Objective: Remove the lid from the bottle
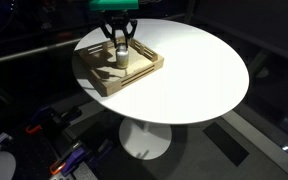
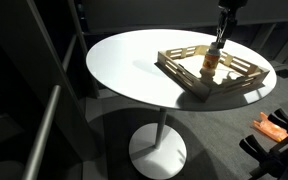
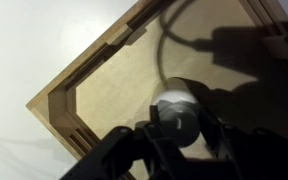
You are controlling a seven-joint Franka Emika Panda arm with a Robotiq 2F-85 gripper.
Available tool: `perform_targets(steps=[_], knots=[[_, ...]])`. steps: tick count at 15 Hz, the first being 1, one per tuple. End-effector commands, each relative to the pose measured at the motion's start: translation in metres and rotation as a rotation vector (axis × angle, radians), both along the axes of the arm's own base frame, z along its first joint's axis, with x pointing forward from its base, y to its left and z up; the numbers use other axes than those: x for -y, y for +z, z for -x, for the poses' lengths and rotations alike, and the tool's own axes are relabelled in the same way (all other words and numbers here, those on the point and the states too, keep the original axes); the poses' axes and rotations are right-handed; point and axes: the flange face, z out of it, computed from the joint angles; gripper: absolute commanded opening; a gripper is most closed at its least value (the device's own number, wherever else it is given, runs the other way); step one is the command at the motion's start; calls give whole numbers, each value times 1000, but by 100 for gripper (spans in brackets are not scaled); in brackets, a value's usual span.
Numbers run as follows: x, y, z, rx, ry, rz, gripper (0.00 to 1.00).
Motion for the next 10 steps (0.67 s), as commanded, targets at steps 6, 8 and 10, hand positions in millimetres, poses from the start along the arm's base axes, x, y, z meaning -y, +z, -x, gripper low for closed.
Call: perform_targets(steps=[6, 8, 10], knots=[[5, 17, -1, 9, 34, 21, 19], [5, 15, -2, 8, 33, 26, 19], [6, 10, -3, 0, 21, 29, 19]])
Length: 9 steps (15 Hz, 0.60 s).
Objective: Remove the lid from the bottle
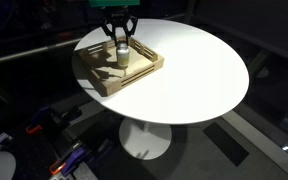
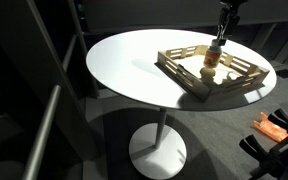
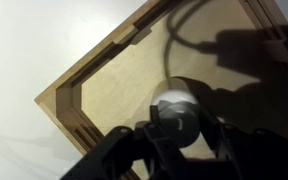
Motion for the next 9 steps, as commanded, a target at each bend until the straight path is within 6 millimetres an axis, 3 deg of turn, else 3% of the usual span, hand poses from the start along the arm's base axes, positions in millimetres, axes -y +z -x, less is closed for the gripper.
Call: perform_targets(steps=[1, 9], knots=[[5, -2, -4, -11, -14, 21, 19], [5, -15, -3, -44, 87, 36, 19]])
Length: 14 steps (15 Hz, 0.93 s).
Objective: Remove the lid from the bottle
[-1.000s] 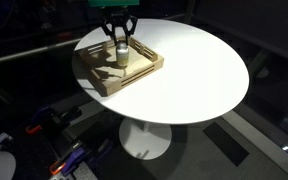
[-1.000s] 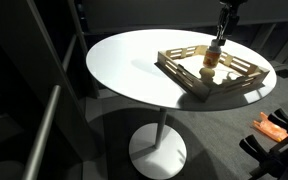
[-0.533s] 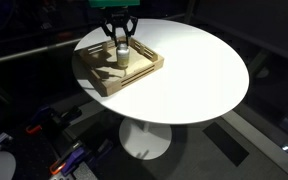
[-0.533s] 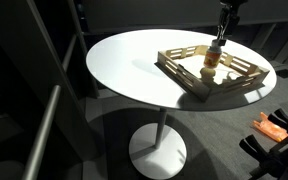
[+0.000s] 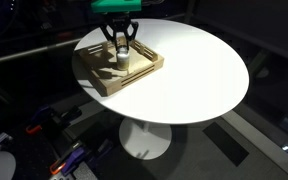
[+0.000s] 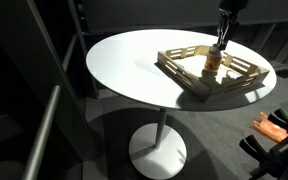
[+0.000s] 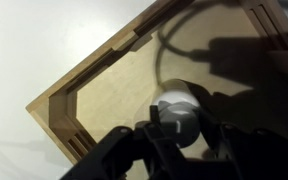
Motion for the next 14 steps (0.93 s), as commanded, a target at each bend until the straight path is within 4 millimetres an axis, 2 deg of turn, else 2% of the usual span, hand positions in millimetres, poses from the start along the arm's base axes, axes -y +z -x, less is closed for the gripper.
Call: perform_targets(steps=[1, 9, 14], knots=[[1, 1, -3, -17, 86, 30, 19], [-1, 8, -1, -33, 282, 69, 19], [-2, 18, -1, -28, 205, 34, 19]])
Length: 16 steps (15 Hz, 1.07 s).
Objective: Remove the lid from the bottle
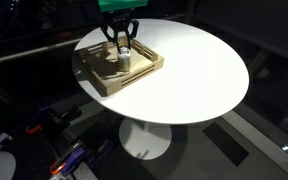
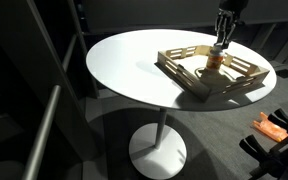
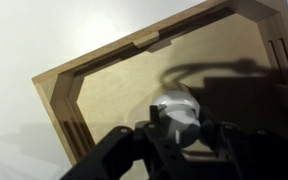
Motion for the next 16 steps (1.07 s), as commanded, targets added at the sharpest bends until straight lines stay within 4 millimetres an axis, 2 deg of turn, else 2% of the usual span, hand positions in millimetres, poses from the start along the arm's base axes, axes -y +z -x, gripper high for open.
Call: perform_targets(steps=[1, 7, 12, 16], knots=[[2, 18, -2, -3, -76, -28, 19], [5, 17, -6, 46, -278, -122, 19], [6, 12, -10, 96, -377, -226, 19], [6, 4, -11, 121, -434, -235, 19]])
